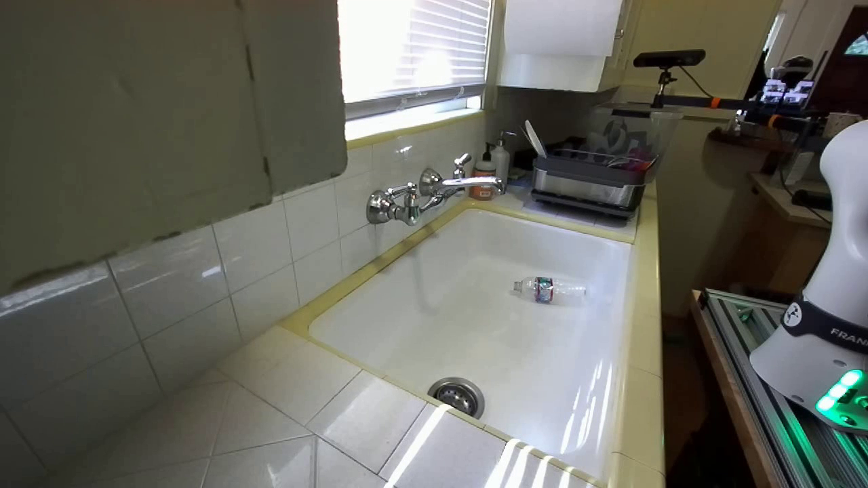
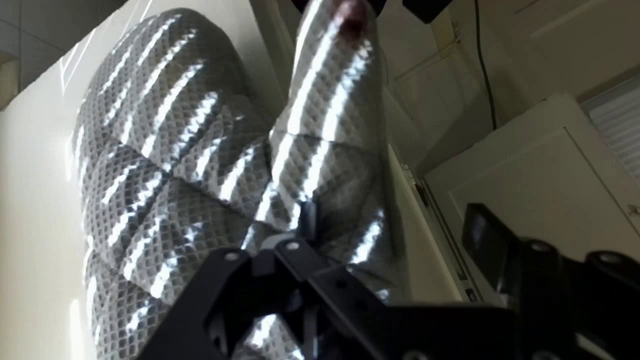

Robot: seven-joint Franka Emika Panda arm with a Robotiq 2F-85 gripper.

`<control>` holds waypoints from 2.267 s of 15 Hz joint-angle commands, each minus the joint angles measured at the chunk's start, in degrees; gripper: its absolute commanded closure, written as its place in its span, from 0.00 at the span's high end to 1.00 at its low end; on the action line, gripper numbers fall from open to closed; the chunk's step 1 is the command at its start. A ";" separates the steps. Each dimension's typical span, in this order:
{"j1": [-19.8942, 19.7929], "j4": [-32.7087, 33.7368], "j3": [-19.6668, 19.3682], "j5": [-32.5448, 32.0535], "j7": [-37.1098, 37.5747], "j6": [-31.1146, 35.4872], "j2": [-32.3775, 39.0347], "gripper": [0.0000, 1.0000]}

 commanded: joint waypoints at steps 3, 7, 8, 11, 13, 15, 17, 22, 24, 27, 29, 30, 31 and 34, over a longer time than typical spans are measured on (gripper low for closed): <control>-0.32 -0.18 -0.34 -0.16 1.45 -0.07 -1.80 1.00; -0.59 -2.00 0.28 -2.43 2.15 3.69 -1.93 1.00; -0.90 -2.28 0.23 -3.80 2.74 4.18 -2.11 0.99; -1.58 -2.70 -0.16 -8.45 5.42 5.44 -2.60 1.00; -2.07 -2.80 -0.33 -11.09 7.19 5.50 -3.24 1.00; -2.86 -3.17 -0.42 -14.32 9.37 5.21 -4.17 1.00; -3.89 -3.76 -0.62 -18.41 11.55 4.62 -5.65 1.00; -6.48 -5.00 -2.86 -24.27 14.19 1.66 -9.66 1.00; -7.91 -4.64 -3.77 -26.43 16.49 -2.45 -11.23 1.00; -9.73 -4.25 -4.93 -28.91 18.55 -8.22 -13.43 1.00; -11.22 -3.93 -5.32 -31.42 19.98 -12.35 -14.92 1.00; -11.80 -3.98 -5.65 -32.20 20.48 -14.26 -15.64 1.00; -12.27 -3.97 -6.02 -32.70 20.87 -16.32 -16.30 1.00; -13.38 -4.33 -7.37 -33.03 21.42 -21.42 -18.16 1.00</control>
